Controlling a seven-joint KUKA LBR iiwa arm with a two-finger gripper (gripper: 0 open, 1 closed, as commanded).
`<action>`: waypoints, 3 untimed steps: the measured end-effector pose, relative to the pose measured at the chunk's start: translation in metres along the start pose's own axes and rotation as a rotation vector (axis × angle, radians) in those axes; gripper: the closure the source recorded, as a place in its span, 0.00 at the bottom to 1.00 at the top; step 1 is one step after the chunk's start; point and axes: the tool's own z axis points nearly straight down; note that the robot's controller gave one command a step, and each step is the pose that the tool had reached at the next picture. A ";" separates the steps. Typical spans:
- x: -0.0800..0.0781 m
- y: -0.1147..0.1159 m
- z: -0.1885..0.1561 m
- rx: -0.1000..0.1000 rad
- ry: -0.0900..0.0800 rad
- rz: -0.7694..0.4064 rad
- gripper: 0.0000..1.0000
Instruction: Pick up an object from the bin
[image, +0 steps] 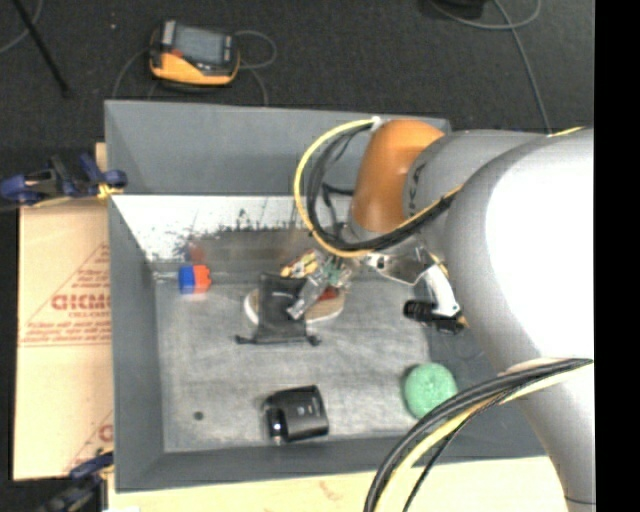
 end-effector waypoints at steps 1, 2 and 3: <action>-0.005 0.000 0.007 0.007 0.006 0.064 0.00; -0.002 0.007 0.008 0.001 -0.004 -0.058 0.00; -0.001 0.007 0.008 0.002 -0.005 -0.062 0.00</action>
Offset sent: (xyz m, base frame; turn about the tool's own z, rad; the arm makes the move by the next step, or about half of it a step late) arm 0.0039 0.0060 -0.0143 -0.0592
